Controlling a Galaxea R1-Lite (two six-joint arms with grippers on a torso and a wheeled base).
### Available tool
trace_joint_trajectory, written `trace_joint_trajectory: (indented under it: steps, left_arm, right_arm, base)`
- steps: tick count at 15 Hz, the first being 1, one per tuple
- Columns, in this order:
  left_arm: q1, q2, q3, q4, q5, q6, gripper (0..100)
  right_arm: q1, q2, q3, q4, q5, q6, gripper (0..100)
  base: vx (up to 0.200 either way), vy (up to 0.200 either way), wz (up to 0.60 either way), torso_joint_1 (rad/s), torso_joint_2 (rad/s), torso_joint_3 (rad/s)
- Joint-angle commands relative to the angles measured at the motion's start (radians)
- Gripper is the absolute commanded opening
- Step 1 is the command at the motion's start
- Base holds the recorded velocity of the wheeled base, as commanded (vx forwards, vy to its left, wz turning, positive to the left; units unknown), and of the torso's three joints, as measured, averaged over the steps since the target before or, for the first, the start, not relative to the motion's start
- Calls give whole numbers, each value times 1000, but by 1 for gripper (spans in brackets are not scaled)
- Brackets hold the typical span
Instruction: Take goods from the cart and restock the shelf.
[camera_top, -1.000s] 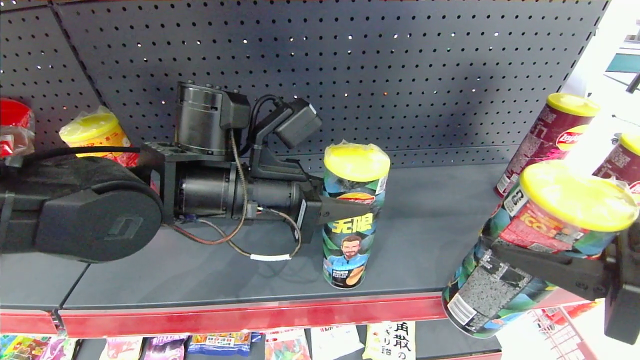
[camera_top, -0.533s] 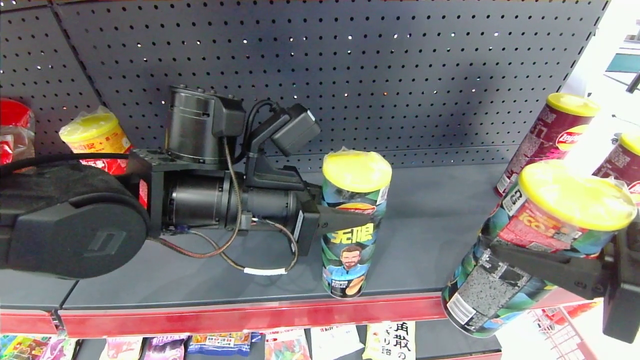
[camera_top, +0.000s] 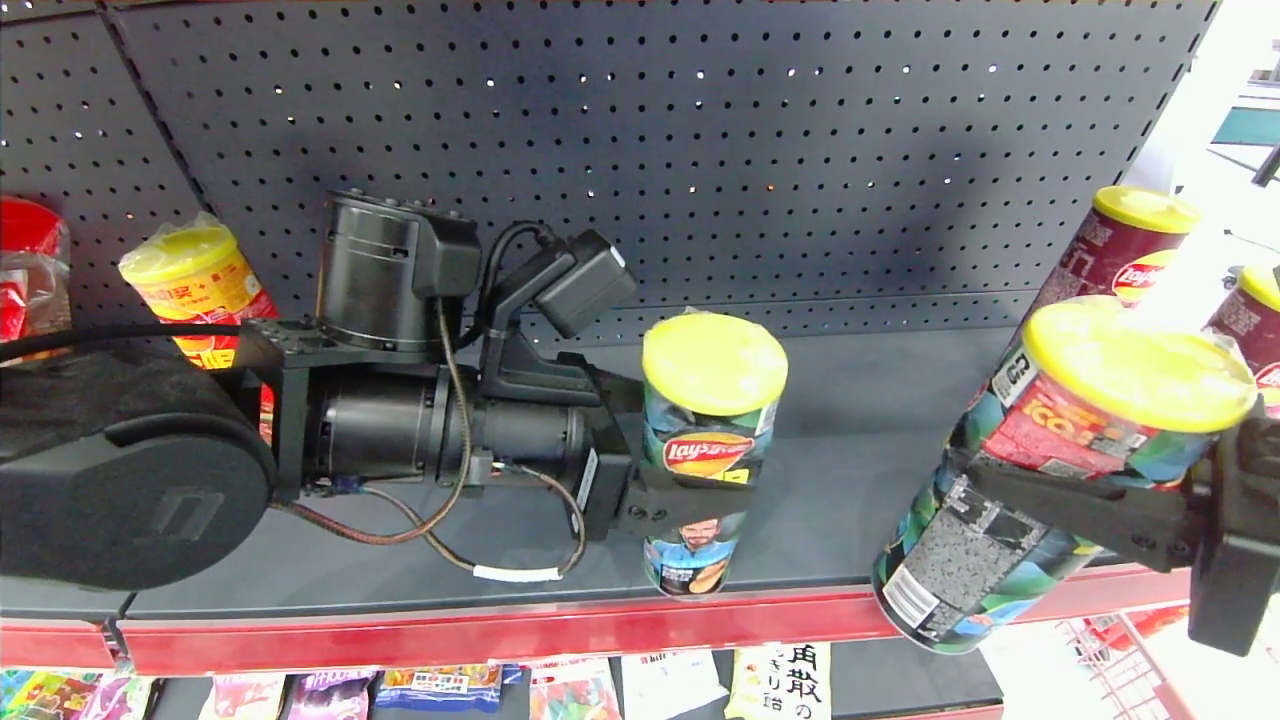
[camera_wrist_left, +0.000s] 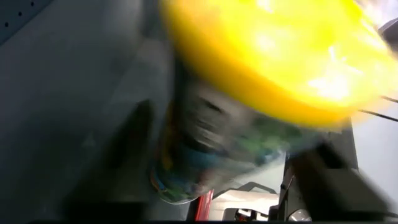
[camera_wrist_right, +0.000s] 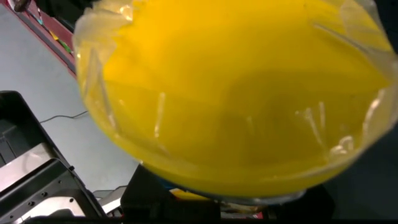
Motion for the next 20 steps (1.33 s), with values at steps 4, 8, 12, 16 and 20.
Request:
trace_joint_trajectory:
  steps: [4, 8, 12, 16, 20]
  left_arm:
    - [8, -34, 45, -3, 36, 1, 100]
    - [37, -92, 126, -4, 33, 8, 100]
    - [50, -123, 157, -4, 33, 8, 100]
    - [52, -155, 183, -4, 30, 8, 100]
    - [86, -221, 244, -4, 26, 8, 100]
  right_arm:
    - [0, 153, -118, -7, 6, -2, 0]
    - [2, 268, -209, -8, 6, -4, 0]
    - [0, 351, -261, -24, 6, -5, 0]
    - [-15, 442, -290, -123, 4, -5, 0]
    - [-43, 569, -413, -139, 8, -7, 0]
  base:
    - [0, 0, 0, 0, 0, 0]
    - [0, 0, 0, 0, 0, 0]
    - [0, 0, 0, 0, 0, 0]
    - [0, 0, 0, 0, 0, 0]
    - [0, 0, 0, 0, 0, 0]
